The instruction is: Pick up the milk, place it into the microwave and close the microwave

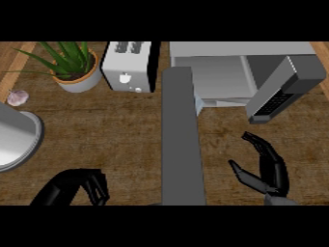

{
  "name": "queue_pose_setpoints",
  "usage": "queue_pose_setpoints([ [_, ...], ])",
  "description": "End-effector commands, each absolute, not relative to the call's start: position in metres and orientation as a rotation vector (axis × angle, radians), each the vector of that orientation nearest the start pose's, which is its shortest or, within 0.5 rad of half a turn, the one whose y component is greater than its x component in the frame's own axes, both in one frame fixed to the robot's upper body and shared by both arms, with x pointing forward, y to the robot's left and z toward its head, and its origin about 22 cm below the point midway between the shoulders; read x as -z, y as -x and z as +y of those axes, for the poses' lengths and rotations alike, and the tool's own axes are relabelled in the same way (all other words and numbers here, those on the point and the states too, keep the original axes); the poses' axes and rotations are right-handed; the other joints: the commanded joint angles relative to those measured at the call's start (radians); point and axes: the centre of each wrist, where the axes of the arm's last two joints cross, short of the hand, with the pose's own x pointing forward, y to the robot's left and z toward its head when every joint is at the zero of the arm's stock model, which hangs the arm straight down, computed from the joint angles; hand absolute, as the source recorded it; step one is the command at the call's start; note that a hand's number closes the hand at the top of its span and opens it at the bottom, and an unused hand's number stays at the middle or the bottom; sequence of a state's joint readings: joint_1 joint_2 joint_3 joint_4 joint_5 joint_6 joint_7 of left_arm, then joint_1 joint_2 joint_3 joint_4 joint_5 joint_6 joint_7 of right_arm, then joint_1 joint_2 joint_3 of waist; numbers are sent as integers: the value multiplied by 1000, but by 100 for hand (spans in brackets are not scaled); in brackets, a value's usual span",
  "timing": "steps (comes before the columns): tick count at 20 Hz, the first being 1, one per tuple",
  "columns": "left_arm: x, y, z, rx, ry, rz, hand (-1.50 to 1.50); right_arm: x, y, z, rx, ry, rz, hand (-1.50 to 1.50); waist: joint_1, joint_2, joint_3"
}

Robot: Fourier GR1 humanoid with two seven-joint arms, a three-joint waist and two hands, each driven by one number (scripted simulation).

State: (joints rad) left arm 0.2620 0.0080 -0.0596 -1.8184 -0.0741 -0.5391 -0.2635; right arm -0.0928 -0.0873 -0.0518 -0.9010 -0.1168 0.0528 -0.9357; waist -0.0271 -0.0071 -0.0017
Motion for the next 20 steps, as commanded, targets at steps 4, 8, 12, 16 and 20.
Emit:
queue_pose_setpoints([
  [4, -17, -224, 191, 552, 356, -1758, 150, 91, -192, -302, 167, 14, -1960, -150, 8, 5, 1],
  [8, -6, -248, 170, 616, 395, -1757, 150, 75, -175, -312, 188, 31, -1961, -150, 14, 7, 1],
  [12, -5, -269, 122, 703, 386, -1746, 150, 61, -160, -317, 122, 77, -1976, -150, -1, 8, 0],
  [16, 3, -274, 91, 832, 366, -1807, 150, 41, -169, -357, 68, 101, -2000, -150, 4, 10, 1],
  [20, 10, -265, 48, 897, 385, -1689, 150, 40, -170, -337, 73, 42, -2048, -150, -10, 11, 1],
])
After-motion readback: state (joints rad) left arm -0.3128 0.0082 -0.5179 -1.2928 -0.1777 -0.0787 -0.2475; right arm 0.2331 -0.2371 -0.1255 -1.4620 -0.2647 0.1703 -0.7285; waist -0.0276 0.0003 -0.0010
